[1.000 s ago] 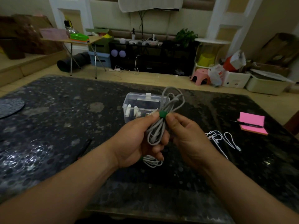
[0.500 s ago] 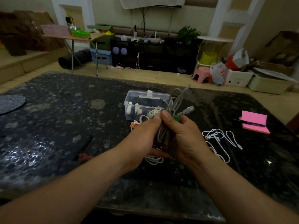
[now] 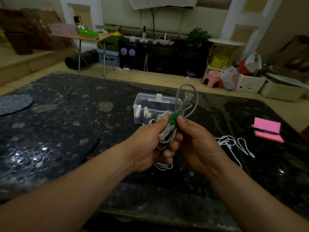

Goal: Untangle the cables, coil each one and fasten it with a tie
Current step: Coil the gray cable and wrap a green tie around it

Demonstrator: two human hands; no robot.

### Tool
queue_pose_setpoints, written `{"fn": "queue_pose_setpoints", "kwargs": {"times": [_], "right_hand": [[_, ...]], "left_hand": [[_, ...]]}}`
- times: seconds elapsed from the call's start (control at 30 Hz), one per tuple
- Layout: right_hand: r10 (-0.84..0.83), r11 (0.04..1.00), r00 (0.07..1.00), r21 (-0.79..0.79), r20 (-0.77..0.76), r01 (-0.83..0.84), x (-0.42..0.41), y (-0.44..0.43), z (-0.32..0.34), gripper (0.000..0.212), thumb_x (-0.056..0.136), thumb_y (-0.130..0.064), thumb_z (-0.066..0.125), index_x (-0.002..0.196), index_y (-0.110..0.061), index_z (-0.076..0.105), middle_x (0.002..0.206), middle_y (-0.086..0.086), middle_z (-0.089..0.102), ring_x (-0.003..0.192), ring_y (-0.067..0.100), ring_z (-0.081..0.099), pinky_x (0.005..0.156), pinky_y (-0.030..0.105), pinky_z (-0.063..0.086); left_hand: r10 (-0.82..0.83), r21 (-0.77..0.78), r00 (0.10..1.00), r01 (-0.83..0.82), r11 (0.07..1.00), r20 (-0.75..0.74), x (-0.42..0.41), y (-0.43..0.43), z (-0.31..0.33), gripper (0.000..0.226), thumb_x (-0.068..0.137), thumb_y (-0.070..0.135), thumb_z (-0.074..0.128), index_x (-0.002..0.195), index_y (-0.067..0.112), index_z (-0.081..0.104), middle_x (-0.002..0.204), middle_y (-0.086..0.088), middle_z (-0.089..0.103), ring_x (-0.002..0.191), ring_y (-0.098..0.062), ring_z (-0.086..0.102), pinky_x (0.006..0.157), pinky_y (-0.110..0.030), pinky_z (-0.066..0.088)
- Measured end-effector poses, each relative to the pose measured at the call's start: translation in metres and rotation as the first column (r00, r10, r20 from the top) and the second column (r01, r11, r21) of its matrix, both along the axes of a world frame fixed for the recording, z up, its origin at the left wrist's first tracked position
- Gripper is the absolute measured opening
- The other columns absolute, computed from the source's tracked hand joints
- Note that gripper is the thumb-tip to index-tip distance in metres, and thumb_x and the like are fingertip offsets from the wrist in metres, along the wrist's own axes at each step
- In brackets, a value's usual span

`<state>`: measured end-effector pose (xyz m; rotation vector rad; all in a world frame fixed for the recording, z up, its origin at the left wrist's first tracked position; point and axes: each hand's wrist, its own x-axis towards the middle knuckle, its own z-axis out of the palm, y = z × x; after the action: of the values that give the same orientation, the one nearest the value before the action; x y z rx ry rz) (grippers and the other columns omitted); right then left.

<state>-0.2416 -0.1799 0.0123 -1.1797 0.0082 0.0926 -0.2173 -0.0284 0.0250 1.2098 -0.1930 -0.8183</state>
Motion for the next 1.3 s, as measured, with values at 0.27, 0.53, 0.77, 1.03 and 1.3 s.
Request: {"fn": "queue_pose_setpoints", "kwargs": {"times": [0.27,0.53,0.77,1.03,1.3], "right_hand": [[-0.146,0.982,0.989,-0.121,0.006,0.146,0.006,0.006,-0.008,0.019,0.099,-0.020,0.066,0.082,-0.018,0.073,0.074,0.006,0.072,0.059,0.018,0.063,0.051,0.032,0.048],[-0.028,1.000,0.991,0.001,-0.132,0.029,0.003,0.002,-0.005,0.043,0.103,-0.042,0.054,0.128,-0.013,0.073,0.119,0.008,0.078,0.106,0.021,0.073,0.094,0.039,0.057],[0.000,0.999,0.984,-0.047,-0.175,-0.008,0.001,0.003,-0.010,0.046,0.091,-0.054,0.063,0.118,-0.020,0.078,0.111,0.007,0.078,0.101,0.021,0.070,0.107,0.049,0.049],[-0.104,0.993,0.952,-0.089,-0.288,0.082,-0.001,0.006,-0.015,0.019,0.094,-0.036,0.074,0.093,-0.018,0.078,0.077,0.003,0.071,0.065,0.013,0.067,0.058,0.025,0.054],[-0.092,0.994,0.973,0.041,-0.210,0.103,0.003,0.014,-0.015,0.016,0.099,-0.025,0.067,0.088,-0.016,0.072,0.070,-0.002,0.064,0.057,0.008,0.059,0.050,0.019,0.048]], "left_hand": [[0.073,0.111,0.980,-0.095,0.989,0.183,0.005,0.007,-0.015,0.040,0.112,0.037,0.047,0.128,0.005,0.064,0.104,-0.015,0.066,0.080,-0.022,0.061,0.063,-0.036,0.057],[0.083,0.260,0.892,-0.217,0.941,0.444,0.009,0.013,-0.016,0.027,0.111,0.028,0.051,0.116,0.004,0.063,0.084,-0.004,0.066,0.070,-0.020,0.058,0.054,-0.030,0.049],[-0.032,0.378,0.646,-0.404,0.833,0.763,0.014,0.018,-0.024,0.006,0.103,0.031,0.065,0.101,0.026,0.065,0.084,0.008,0.069,0.073,-0.004,0.064,0.066,-0.033,0.054],[-0.204,0.346,0.286,-0.653,0.674,0.936,0.010,0.025,-0.029,0.015,0.097,0.041,0.063,0.103,0.037,0.050,0.096,0.013,0.055,0.086,-0.008,0.055,0.064,-0.035,0.046],[0.051,0.236,0.423,-0.597,0.767,0.905,0.010,0.009,-0.032,0.014,0.102,0.025,0.059,0.092,0.025,0.050,0.084,0.006,0.063,0.075,-0.011,0.061,0.064,-0.041,0.052]]}}
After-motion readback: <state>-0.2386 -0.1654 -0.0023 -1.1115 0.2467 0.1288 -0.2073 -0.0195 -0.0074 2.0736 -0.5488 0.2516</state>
